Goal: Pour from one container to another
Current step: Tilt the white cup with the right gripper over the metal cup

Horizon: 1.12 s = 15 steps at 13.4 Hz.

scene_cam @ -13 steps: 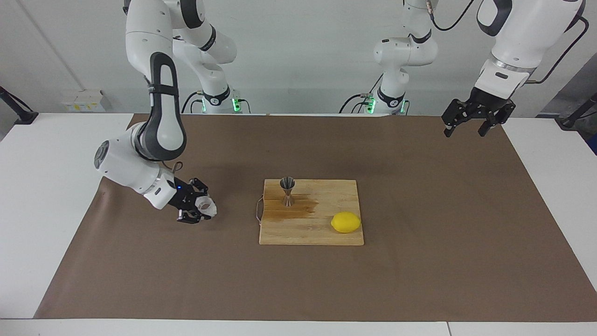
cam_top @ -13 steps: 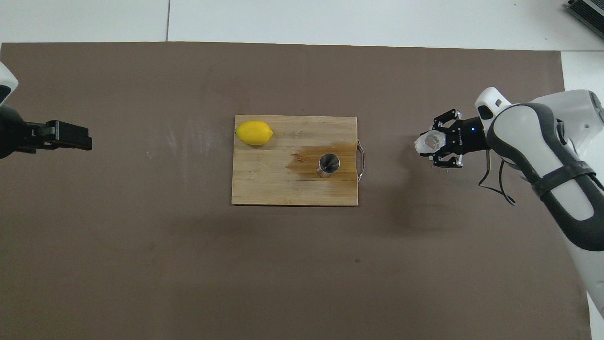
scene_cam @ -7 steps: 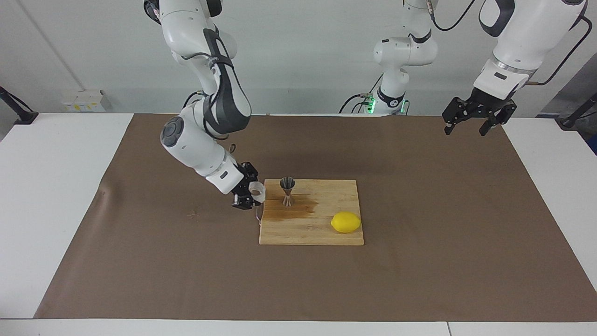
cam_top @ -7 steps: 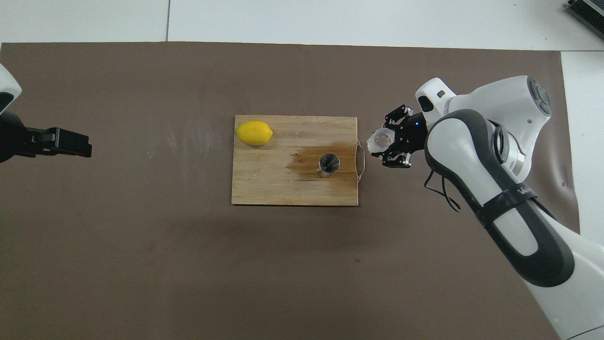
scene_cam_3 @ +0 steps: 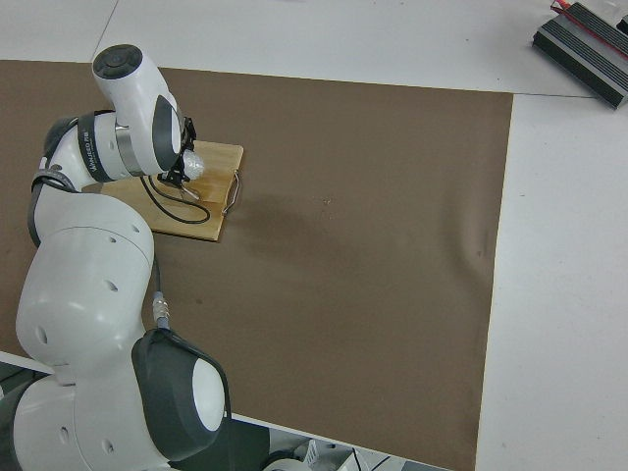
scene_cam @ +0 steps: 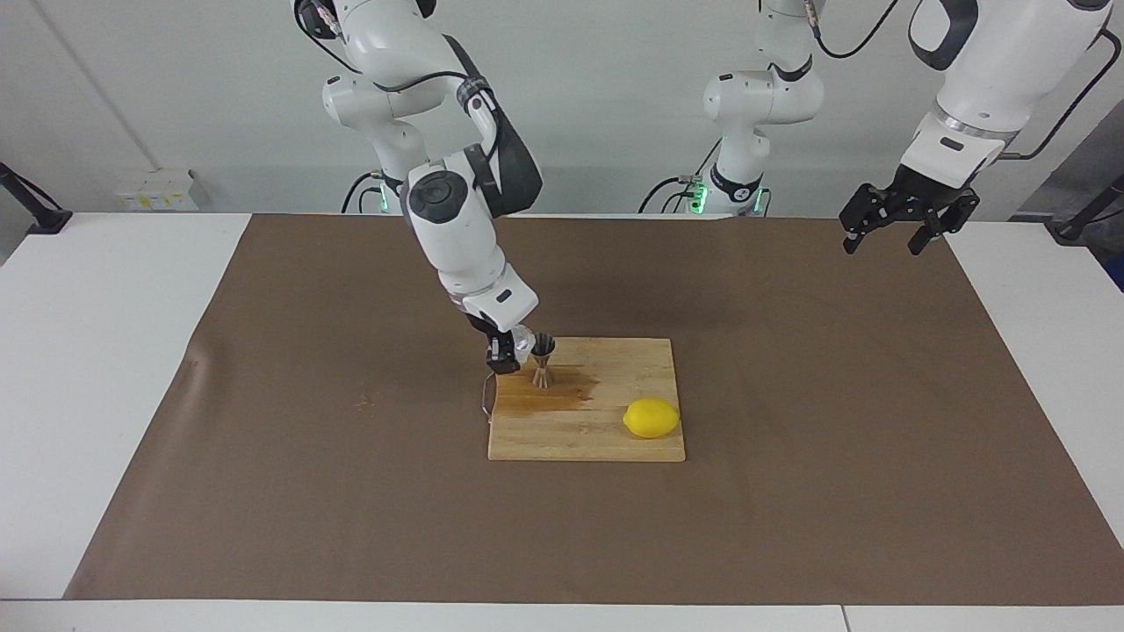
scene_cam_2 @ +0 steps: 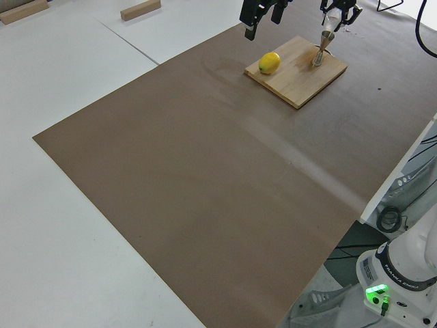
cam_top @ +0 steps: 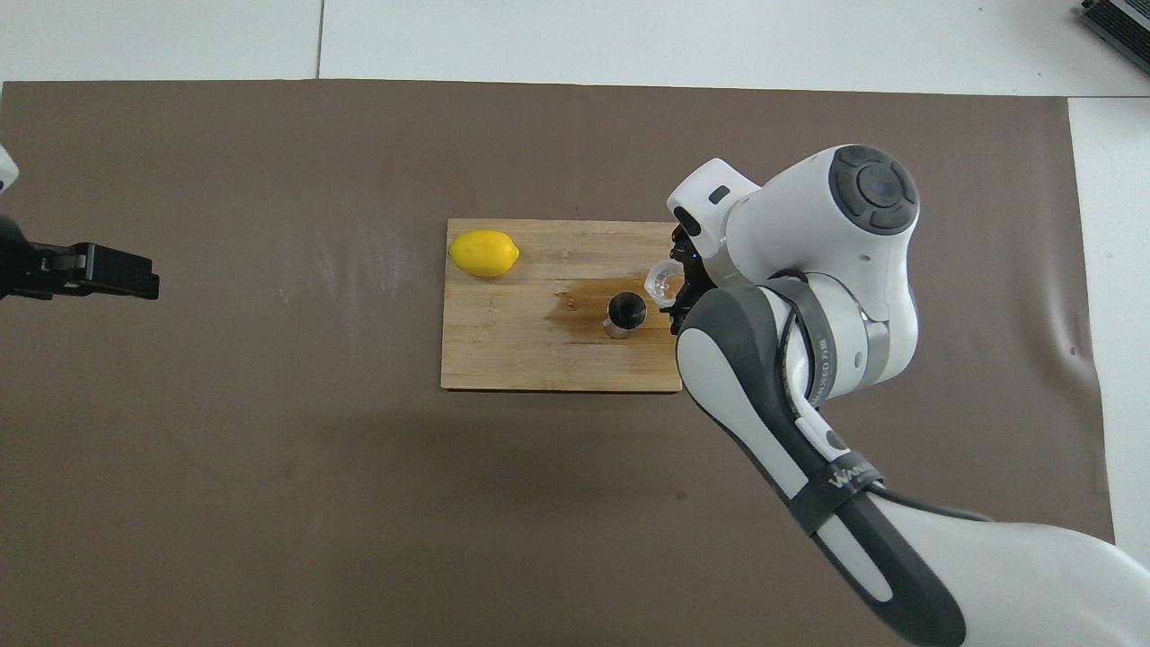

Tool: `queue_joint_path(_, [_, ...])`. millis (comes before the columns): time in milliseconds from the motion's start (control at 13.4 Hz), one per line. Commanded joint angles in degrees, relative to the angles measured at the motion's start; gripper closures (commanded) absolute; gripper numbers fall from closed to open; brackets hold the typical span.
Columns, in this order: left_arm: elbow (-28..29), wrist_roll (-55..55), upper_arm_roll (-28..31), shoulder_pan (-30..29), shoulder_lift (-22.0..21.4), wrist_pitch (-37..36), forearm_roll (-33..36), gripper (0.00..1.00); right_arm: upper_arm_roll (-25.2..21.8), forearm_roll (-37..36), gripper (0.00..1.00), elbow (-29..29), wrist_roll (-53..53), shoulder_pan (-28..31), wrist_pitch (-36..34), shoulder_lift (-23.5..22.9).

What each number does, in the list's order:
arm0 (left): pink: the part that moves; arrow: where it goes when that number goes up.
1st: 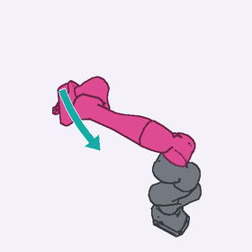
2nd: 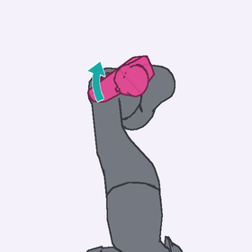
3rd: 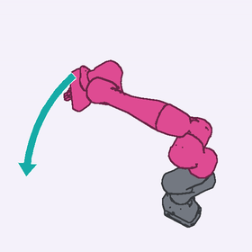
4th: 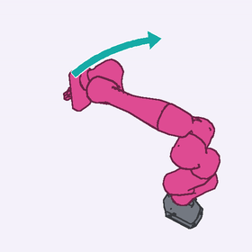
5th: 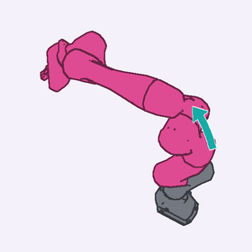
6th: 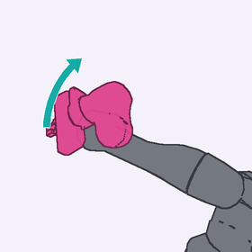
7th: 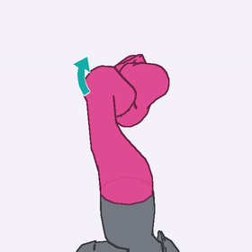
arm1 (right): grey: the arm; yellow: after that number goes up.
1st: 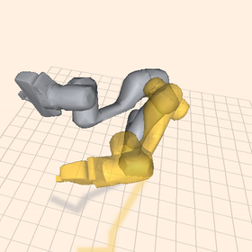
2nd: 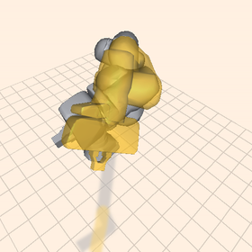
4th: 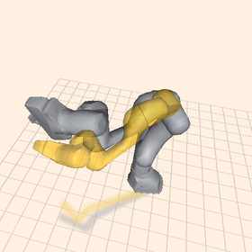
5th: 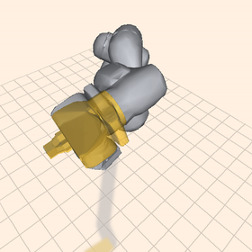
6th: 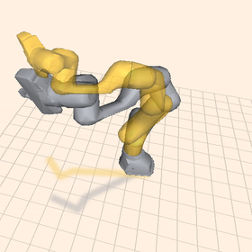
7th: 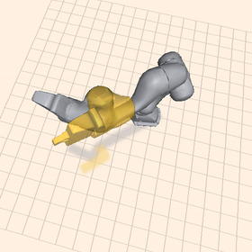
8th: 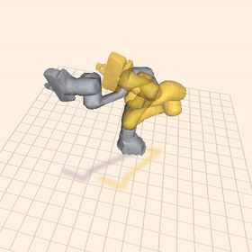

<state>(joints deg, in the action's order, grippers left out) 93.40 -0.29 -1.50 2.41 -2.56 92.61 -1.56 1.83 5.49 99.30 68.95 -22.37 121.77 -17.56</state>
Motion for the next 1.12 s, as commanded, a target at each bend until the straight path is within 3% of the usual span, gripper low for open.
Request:
queue_joint_path(0, [0.6, -0.7, -0.3, -0.4, -1.1, -2.2, 0.5, 0.00, -0.1, -5.5, 0.72, -0.3, -2.0, -0.7, -0.3, 0.6])
queue_joint_path(595, [0.6, -0.7, -0.3, -0.5, -1.1, -2.4, 0.5, 0.00, 0.0, -23.1, 0.72, -0.2, -10.6, -5.7, -0.3, 1.6])
queue_joint_path(1041, [0.6, -0.7, -0.3, -0.5, -1.1, -2.4, 0.5, 0.00, 0.0, -29.6, 0.72, 0.3, -11.9, -7.2, -0.4, 2.1])
